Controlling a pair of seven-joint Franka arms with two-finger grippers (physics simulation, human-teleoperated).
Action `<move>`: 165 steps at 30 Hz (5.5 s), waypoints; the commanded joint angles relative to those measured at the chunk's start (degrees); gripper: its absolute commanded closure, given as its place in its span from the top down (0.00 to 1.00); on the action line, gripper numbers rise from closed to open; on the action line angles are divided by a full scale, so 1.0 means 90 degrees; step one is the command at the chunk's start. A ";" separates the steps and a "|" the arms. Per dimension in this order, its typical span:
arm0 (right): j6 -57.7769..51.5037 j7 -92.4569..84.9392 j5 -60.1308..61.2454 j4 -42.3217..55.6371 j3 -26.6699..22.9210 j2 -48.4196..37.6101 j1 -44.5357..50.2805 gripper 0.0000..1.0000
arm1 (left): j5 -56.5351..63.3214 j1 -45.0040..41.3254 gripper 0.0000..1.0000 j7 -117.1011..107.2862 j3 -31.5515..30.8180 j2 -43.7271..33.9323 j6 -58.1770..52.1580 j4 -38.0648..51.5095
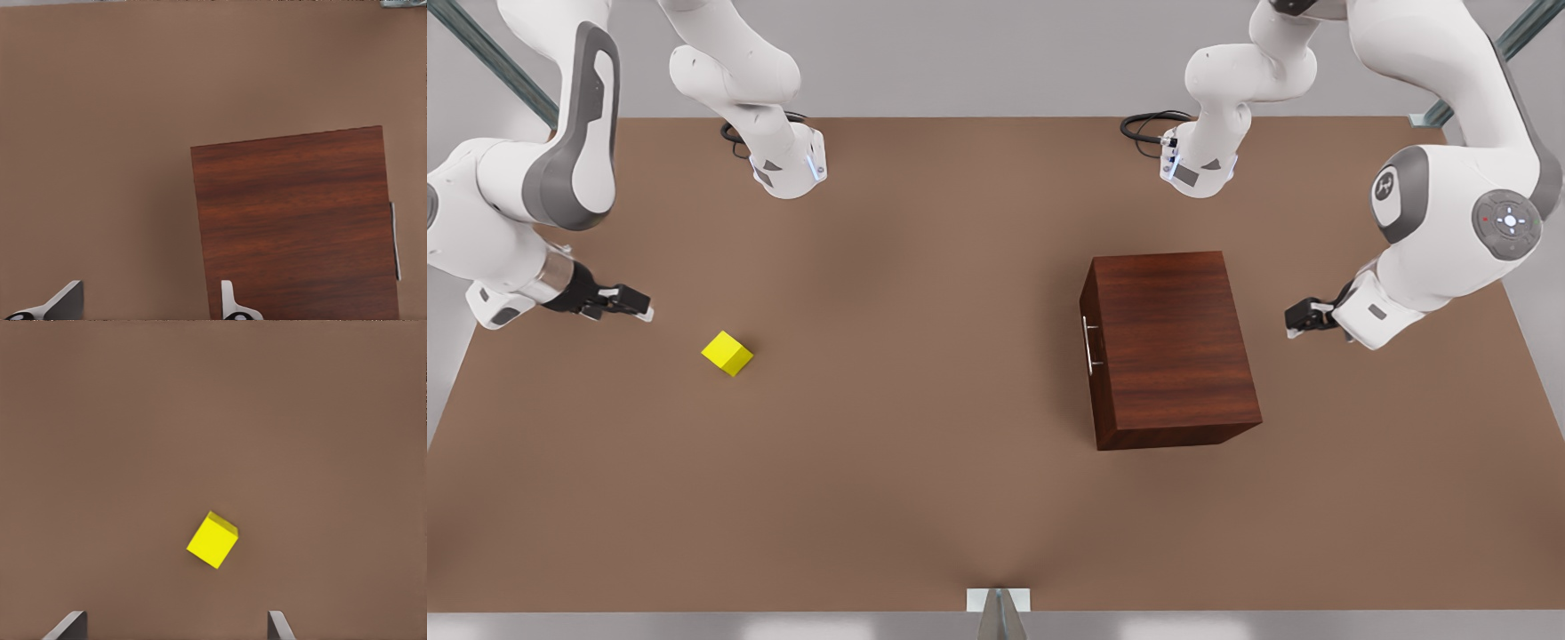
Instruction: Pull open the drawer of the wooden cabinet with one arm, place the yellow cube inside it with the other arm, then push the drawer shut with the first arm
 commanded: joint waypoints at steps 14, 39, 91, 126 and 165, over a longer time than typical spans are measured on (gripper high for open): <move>-0.0443 0.2582 -0.0365 -0.0132 0.0005 0.0179 0.0425 1.00 | 0.1186 -0.3601 1.00 -0.5149 -0.0043 0.1574 0.0213 0.1238; 0.0094 0.3392 -0.0316 -0.0220 0.0005 0.0228 0.0336 1.00 | 0.2436 -0.4284 1.00 -0.7357 -0.0014 0.3040 0.1004 0.0956; 0.0026 0.3529 -0.0355 0.0024 0.0024 0.0384 0.0346 1.00 | 0.2260 -0.4499 1.00 -0.7171 -0.0160 0.3333 0.1170 0.1102; 0.0016 0.3568 -0.0355 0.0258 0.0034 0.0511 0.0356 1.00 | 0.2016 -0.4733 1.00 -0.7161 -0.0160 0.3440 0.1893 0.1297; -0.0111 0.3851 -0.0521 0.0190 0.0044 0.0482 0.0581 1.00 | 0.1909 -0.4189 1.00 -0.5008 -0.0551 0.2757 -0.0878 0.2420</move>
